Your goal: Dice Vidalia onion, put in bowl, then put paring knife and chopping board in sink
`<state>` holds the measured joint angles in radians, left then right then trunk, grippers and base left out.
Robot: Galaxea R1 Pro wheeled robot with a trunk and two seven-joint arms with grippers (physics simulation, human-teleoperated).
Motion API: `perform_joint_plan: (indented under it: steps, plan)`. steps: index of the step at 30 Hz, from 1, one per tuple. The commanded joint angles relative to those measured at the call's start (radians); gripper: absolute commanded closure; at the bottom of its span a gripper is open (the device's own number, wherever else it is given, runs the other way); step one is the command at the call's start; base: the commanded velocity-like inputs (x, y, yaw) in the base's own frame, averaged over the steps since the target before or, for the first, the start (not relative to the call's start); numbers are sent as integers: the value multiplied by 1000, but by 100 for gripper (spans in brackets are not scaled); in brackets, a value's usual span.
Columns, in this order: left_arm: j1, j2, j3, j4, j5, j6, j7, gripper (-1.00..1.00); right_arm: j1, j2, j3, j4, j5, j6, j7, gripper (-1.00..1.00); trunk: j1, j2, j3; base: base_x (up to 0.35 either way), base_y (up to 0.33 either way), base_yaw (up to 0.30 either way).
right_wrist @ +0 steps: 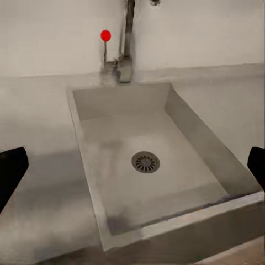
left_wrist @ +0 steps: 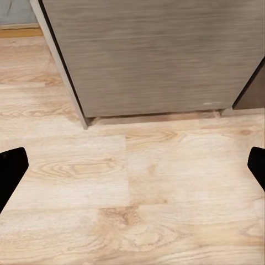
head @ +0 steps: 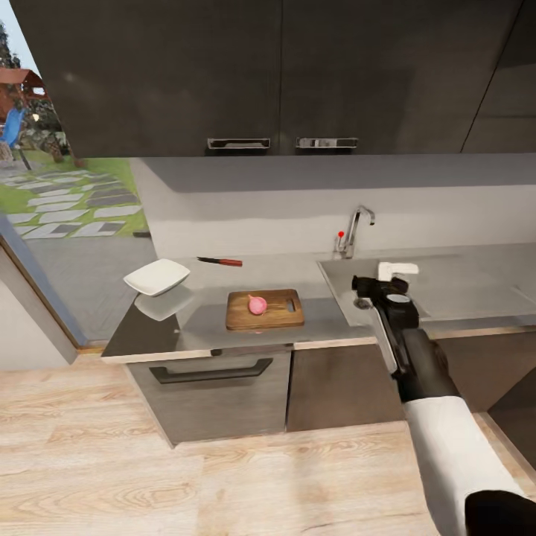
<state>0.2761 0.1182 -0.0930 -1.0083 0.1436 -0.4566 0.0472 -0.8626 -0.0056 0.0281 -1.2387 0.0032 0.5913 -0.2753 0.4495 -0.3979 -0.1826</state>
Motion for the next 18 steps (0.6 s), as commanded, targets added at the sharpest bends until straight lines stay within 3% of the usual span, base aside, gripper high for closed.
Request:
perform_joint_plan:
  steps: [1, 5, 9, 10, 14, 18]
  plan:
    - [0, 1, -5, -1, 8, -2, 5, -100, -61, 14, 2, 57, 1, 22, -11, -100, 1, -2, -2, 0, 0, 0]
    - [0, 1, -5, -1, 8, -2, 5, -100, -302, 69, 4, 351, 2, 39, -27, -100, 1, -2, -2, 0, 0, 0]
    - [0, 1, -5, -1, 8, -2, 5, -100, -428, 110, 4, 551, 2, 25, -29, -100, 1, -2, -2, 0, 0, 0]
    - [0, 1, -5, -1, 8, -2, 5, -100, -464, 130, 4, 605, 1, 14, -29, -100, 1, -2, -2, 0, 0, 0]
    - [0, 0, -5, 5, 8, -2, 5, -100, -492, 176, 9, 644, 0, 0, -21, -100, 1, -2, -2, 0, 0, 0]
    - [0, -6, -5, 13, 8, -2, 3, -100, -500, 180, 8, 659, -5, -47, 6, -100, 1, -2, -2, 0, 0, 6]
